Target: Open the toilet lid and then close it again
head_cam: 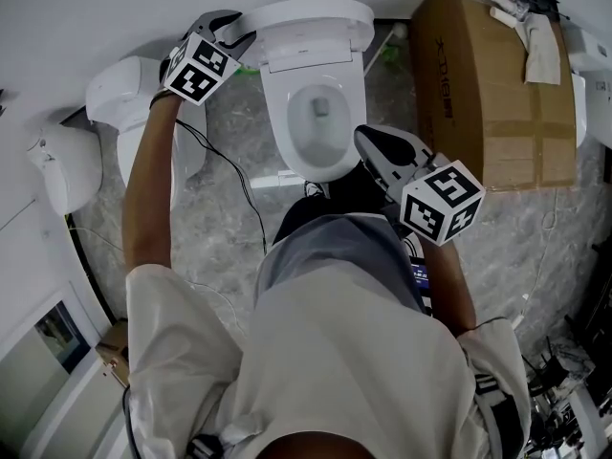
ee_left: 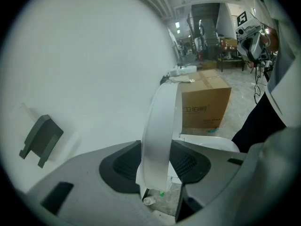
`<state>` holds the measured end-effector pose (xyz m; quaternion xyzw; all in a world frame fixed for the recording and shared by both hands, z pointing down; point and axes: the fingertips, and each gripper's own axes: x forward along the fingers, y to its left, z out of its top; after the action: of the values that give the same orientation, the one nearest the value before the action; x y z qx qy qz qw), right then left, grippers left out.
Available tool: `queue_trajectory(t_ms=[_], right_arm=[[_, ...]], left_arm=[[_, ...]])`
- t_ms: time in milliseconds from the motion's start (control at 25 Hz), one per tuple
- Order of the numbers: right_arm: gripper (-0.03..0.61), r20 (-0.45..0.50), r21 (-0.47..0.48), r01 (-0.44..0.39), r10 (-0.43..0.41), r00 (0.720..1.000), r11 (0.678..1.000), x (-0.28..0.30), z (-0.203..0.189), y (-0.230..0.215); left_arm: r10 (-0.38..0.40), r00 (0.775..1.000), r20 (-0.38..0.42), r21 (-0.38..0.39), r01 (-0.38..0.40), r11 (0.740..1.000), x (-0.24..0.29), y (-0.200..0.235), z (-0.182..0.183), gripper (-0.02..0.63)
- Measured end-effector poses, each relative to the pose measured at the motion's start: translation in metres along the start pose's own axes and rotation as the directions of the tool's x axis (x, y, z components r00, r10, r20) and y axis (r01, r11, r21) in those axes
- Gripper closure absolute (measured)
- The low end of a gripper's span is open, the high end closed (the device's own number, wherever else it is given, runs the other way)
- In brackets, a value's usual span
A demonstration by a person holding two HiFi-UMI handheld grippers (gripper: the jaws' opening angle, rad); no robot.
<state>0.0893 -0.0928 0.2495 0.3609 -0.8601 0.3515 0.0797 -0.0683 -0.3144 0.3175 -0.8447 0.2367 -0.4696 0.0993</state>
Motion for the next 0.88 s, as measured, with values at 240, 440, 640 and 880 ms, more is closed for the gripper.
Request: queue_trajectory(t_ms=[240, 440, 640, 880], right_arm=[[0.566, -0.013, -0.005, -0.002, 0.002, 1.000, 1.000, -0.007, -0.002, 0.007], [0.566, 0.012, -0.021, -0.001, 0.002, 1.000, 1.000, -0.017, 0.003, 0.005], [0.566, 0.014, -0.025, 0.003, -0.003, 1.000, 1.000, -0.016, -0.010, 0.020], [0.566, 0.016, -0.024, -0.002, 0.002, 1.000, 1.000, -0.017, -0.019, 0.030]], left_arm=[[0.001, 1.000, -0.020, -0.012, -0.001, 1.000, -0.007, -0.013, -0.007, 0.434], [0.047, 0.998, 0.038, 0.029, -0.048, 0.998, -0.013, -0.011, 0.017, 0.434], [0.048, 0.998, 0.048, 0.047, -0.050, 0.998, -0.018, -0.027, 0.019, 0.434], [0.017, 1.000, 0.020, 0.044, -0.018, 0.999, -0.022, -0.053, 0.003, 0.434]])
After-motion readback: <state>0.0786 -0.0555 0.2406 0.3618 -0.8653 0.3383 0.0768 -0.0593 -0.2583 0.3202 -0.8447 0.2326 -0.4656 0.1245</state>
